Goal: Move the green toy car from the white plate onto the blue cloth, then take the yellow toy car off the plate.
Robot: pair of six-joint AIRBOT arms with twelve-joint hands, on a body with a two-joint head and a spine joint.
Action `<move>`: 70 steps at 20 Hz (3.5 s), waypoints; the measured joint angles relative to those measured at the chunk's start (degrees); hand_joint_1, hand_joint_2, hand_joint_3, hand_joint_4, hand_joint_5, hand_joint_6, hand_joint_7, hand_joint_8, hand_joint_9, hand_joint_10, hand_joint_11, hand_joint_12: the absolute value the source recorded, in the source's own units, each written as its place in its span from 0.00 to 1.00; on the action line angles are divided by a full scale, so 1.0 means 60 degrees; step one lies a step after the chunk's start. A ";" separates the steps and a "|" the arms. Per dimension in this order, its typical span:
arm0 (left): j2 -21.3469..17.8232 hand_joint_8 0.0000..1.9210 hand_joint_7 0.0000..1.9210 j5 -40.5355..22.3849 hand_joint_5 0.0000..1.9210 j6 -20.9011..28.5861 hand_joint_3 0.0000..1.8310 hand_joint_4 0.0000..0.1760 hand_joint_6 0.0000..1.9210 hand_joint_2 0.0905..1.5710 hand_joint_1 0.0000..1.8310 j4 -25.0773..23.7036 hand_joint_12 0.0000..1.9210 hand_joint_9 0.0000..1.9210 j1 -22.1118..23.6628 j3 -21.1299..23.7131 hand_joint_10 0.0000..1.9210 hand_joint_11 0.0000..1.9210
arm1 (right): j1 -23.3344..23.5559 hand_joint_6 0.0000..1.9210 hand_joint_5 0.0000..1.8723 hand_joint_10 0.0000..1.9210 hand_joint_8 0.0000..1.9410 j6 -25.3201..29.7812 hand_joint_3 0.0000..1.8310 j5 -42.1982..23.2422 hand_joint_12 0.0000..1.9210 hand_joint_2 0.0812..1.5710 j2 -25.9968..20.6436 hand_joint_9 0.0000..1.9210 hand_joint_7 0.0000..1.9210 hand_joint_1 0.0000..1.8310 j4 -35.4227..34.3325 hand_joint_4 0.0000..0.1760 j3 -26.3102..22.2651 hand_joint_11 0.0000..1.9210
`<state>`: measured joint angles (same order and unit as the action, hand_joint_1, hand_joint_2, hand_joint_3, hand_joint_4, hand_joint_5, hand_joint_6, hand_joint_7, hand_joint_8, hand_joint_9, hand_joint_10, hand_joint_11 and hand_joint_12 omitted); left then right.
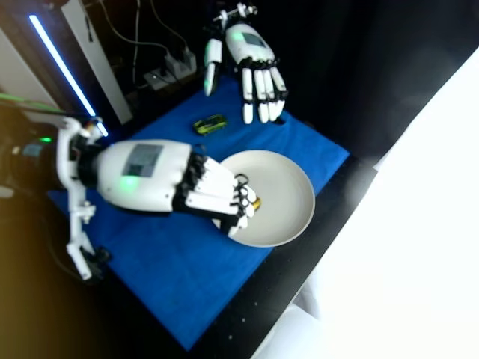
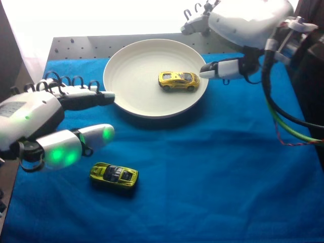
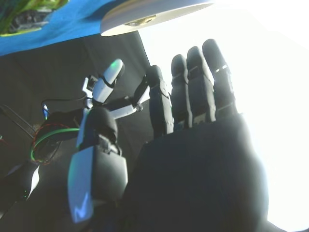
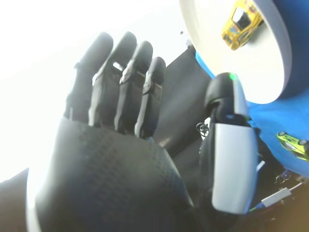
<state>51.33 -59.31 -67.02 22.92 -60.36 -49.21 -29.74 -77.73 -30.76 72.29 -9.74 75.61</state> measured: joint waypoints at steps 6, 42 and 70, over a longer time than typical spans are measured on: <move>-0.0004 0.00 0.23 -0.0015 0.29 -0.0011 0.00 0.58 0.01 0.76 0.13 0.0007 0.58 0.20 0.0004 -0.0011 0.01 0.00 | 0.0280 0.00 0.35 0.48 0.19 -0.0015 0.00 0.0794 0.90 0.58 0.0586 0.23 0.33 0.49 -0.0033 0.00 0.0732 0.12; 0.0000 0.00 0.24 -0.0168 0.31 -0.0011 0.00 0.57 0.00 0.77 0.20 0.0011 0.64 0.23 0.0004 -0.0011 0.01 0.00 | 0.0302 0.00 0.34 0.06 0.00 -0.0018 0.00 0.2306 0.69 0.64 0.2277 0.39 0.39 0.49 -0.0284 0.00 0.2528 0.15; 0.0000 0.01 0.29 -0.0237 0.27 0.0087 0.00 0.98 0.83 0.86 0.38 0.0066 0.68 0.25 -0.0011 -0.0007 0.03 0.00 | 0.0204 0.64 0.44 0.08 0.31 0.0011 0.00 0.2444 0.78 0.75 0.2291 0.32 0.30 0.62 -0.0426 0.00 0.2430 0.05</move>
<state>51.33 -60.73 -66.50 23.31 -60.42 -49.25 -28.51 -77.67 -16.10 86.04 -12.29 90.19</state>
